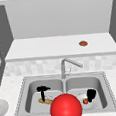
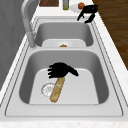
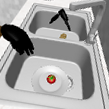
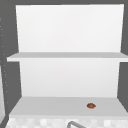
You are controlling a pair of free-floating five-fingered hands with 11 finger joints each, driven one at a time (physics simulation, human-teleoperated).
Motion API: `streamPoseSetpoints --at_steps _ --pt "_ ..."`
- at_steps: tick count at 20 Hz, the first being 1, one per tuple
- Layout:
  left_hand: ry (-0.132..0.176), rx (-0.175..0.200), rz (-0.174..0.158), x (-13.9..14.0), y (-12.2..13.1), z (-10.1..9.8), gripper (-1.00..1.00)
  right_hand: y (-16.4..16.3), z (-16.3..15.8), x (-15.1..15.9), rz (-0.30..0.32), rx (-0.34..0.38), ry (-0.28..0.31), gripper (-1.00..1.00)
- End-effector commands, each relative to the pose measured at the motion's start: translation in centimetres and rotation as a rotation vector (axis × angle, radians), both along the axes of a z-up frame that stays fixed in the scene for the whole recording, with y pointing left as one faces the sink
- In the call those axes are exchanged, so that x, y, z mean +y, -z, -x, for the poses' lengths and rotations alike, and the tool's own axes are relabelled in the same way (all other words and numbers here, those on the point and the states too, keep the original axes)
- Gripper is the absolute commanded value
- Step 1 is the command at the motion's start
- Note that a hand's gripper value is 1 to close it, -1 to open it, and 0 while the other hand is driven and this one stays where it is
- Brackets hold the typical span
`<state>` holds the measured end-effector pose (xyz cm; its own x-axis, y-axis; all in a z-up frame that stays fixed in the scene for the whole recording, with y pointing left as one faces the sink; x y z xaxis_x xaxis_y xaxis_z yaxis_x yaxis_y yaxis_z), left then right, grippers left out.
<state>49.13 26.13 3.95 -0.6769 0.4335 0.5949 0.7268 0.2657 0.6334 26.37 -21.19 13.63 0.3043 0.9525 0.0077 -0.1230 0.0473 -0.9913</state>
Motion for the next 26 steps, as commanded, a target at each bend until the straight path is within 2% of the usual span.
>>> streamPoseSetpoints --at_steps 1,10,17,19,22,26 --pt "-0.042 0.019 -0.055 0.7 -1.0 0.4 -1.00 0.0 0.0 0.0 0.000 0.000 0.000 0.00" --pt "-0.040 0.003 -0.111 1.6 -3.4 1.2 -1.00 0.0 0.0 0.0 0.000 0.000 0.000 0.00" --pt "-0.048 0.003 -0.156 2.5 -3.9 2.4 -1.00 0.0 0.0 0.0 0.000 0.000 0.000 0.00" --pt "-0.052 0.004 -0.158 2.7 -4.5 2.8 -1.00 0.0 0.0 0.0 0.000 0.000 0.000 0.00" --pt "-0.065 0.005 -0.144 3.1 -5.1 3.1 -1.00 0.0 0.0 0.0 0.000 0.000 0.000 0.00" --pt "-0.067 -0.006 -0.153 3.5 -5.9 3.9 -1.00 0.0 0.0 0.0 0.000 0.000 0.000 0.00"
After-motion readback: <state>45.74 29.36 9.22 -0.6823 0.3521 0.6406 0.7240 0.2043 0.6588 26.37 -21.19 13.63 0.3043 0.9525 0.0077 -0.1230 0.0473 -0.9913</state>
